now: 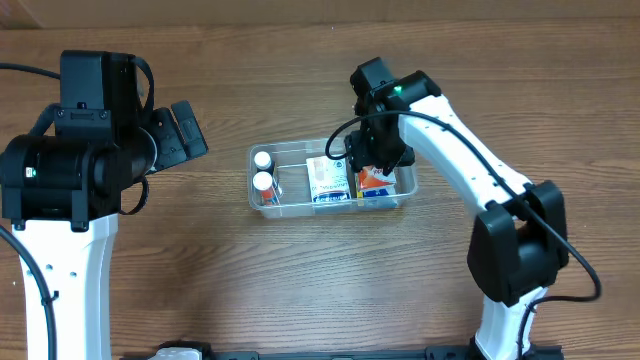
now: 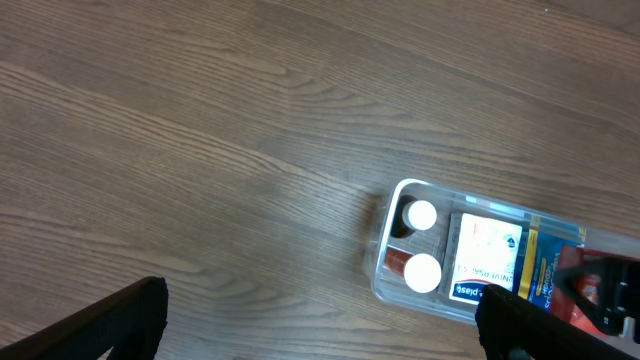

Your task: Pack container

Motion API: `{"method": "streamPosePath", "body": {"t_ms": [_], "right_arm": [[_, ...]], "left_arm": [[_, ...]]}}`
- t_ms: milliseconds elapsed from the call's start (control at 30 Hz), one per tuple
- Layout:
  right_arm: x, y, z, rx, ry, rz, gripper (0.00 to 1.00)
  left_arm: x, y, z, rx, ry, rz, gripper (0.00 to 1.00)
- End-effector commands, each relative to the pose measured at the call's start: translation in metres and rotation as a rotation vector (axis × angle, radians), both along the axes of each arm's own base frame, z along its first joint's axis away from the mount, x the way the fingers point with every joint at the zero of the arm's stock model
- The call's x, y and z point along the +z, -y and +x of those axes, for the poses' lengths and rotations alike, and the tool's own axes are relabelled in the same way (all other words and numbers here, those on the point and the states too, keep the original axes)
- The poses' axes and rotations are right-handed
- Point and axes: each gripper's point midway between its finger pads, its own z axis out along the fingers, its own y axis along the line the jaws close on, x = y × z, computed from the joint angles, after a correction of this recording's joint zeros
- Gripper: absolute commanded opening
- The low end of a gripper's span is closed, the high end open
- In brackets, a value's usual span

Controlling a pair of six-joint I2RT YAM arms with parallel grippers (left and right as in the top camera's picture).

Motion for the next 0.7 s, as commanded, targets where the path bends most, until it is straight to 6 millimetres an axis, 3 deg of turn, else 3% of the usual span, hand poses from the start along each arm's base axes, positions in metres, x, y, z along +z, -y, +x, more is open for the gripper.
{"method": "streamPosePath", "body": {"t_ms": [0, 67, 133, 300, 333, 400, 500, 533, 600, 667], "right_arm": [[-0.004, 0.005, 0.005, -0.011, 0.006, -0.026, 0.72], [-0.005, 0.007, 0.005, -0.015, 0.0, -0.029, 0.73], [-0.005, 0.007, 0.005, -0.014, 0.0, -0.029, 1.0], [0.005, 0.005, 0.009, -0.015, 0.027, -0.016, 1.0], [0.022, 0.002, 0.015, -0.015, 0.072, 0.006, 1.0], [0.079, -0.002, 0.033, -0.024, 0.227, 0.07, 1.0], [0.163, 0.027, 0.059, -0.107, 0.48, 0.104, 1.0], [0.179, 0.042, 0.068, -0.147, 0.537, 0.117, 1.0], [0.189, 0.069, 0.083, -0.214, 0.587, 0.118, 1.0], [0.195, 0.101, 0.1, -0.287, 0.639, 0.108, 1.0]], "left_arm": [[0.002, -0.002, 0.002, -0.012, 0.004, 0.014, 1.0], [0.002, -0.002, 0.002, -0.012, 0.004, 0.014, 1.0], [0.002, -0.002, 0.002, -0.012, 0.004, 0.014, 1.0], [0.002, -0.002, 0.002, -0.012, 0.003, 0.014, 1.0], [0.002, -0.002, 0.002, -0.012, 0.003, 0.014, 1.0], [0.002, -0.002, 0.002, -0.012, 0.004, 0.014, 1.0], [0.006, -0.002, 0.007, -0.054, 0.026, 0.041, 1.0], [0.009, -0.001, 0.015, -0.079, 0.054, 0.055, 1.0], [0.008, 0.008, 0.036, -0.177, 0.084, 0.071, 1.0], [-0.016, 0.013, 0.061, -0.233, 0.027, 0.082, 1.0]]}}
